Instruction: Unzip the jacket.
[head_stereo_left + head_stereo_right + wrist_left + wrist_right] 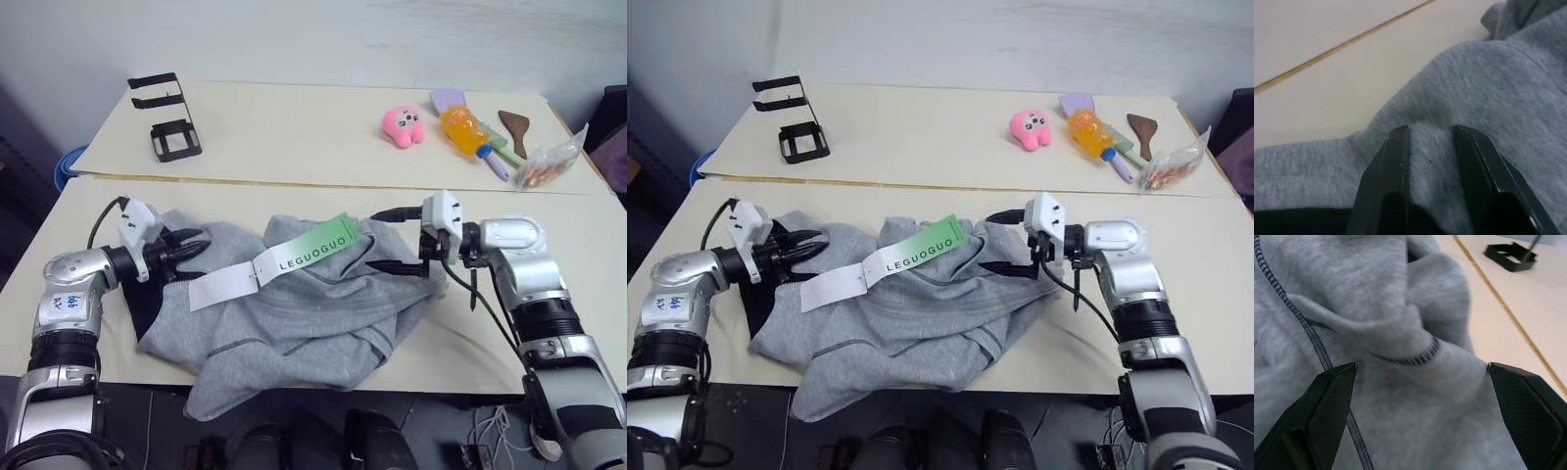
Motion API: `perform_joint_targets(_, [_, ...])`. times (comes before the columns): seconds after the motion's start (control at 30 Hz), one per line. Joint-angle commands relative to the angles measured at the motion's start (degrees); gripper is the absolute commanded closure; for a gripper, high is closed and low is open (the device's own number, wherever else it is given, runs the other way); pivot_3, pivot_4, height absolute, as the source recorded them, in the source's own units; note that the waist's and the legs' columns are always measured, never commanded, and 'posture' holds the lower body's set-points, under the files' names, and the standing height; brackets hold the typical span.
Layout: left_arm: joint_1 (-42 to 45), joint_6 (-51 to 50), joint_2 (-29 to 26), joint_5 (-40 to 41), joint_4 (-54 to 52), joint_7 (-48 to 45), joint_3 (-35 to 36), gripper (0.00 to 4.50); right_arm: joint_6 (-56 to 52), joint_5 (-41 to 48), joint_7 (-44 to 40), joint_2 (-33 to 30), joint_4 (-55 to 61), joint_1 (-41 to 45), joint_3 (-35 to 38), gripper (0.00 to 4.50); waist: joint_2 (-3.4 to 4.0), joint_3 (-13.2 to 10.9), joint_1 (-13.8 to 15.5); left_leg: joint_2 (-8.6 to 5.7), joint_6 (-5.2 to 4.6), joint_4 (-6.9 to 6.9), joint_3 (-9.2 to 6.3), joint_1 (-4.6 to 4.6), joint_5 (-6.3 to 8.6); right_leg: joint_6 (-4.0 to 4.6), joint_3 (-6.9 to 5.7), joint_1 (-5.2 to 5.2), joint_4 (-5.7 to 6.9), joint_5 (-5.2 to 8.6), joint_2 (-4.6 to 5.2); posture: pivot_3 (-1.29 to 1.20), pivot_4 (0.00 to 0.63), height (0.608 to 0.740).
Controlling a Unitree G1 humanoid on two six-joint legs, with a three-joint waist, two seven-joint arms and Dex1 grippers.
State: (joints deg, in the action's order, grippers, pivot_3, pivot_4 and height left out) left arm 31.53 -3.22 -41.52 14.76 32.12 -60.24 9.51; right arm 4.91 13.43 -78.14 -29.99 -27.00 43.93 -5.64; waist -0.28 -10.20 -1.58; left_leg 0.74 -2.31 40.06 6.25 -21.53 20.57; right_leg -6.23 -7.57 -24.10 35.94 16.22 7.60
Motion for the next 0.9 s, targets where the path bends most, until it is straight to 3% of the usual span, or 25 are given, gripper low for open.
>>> perform_joint_targets(0.03, [1.0,0.6,-1.1,-0.7,0.3,-0.4,-0.4,3.11,-0.4,2.2,-2.1,1.7,1.0,1.6,-0.3,0.63,0.0,0.0,0.0,0.0,0.0,0.01,-0.01,0.0,0.0,0.0,0.0,0.01,0.0,0.0,0.0,0.0,0.15,0.74])
perform_joint_targets(0.23, [2.3,0.3,0.0,-1.9,2.0,2.7,-0.5,4.5,2.9,1.3,1.5,3.8,-1.5,3.5,1.5,2.58,0.0,0.0,-0.1,0.0,0.0,0.0,-0.04,0.0,0.0,0.0,-0.02,0.03,0.0,0.0,-0.01,0.0,0.15,0.74])
perform_joint_targets(0.4, [2.6,0.0,1.0,-2.7,2.6,5.1,-1.1,4.5,3.8,-1.9,6.5,1.1,-3.2,5.6,2.2,4.3,0.0,0.0,0.0,-0.01,0.0,0.01,-0.05,0.0,0.0,0.0,-0.02,0.04,0.01,0.0,0.02,0.0,0.15,0.74])
perform_joint_targets(0.43, [2.8,0.5,1.3,-3.3,2.8,6.4,-1.2,4.5,3.6,-3.0,8.5,0.4,-3.9,6.6,2.5,4.47,0.0,0.0,0.0,-0.01,0.0,0.01,-0.05,0.0,0.0,0.0,-0.01,0.04,0.01,0.0,0.03,0.0,0.15,0.74])
perform_joint_targets(0.73, [7.4,3.7,6.7,-4.1,5.5,20.9,1.8,4.5,7.3,-13.3,29.7,1.4,-19.7,17.6,1.6,4.47,0.0,0.0,0.0,-0.03,0.0,0.02,-0.06,0.0,0.0,0.0,-0.01,0.04,0.03,0.0,0.08,0.0,0.15,0.74])
perform_joint_targets(0.9, [10.0,4.7,9.7,-4.3,7.1,29.4,3.7,4.5,6.3,-16.2,35.7,4.7,-31.1,21.3,0.9,4.47,0.01,0.0,-0.3,-0.02,0.0,0.0,-0.09,-0.01,0.0,0.0,-0.05,0.04,0.04,0.0,0.08,0.0,0.15,0.74])
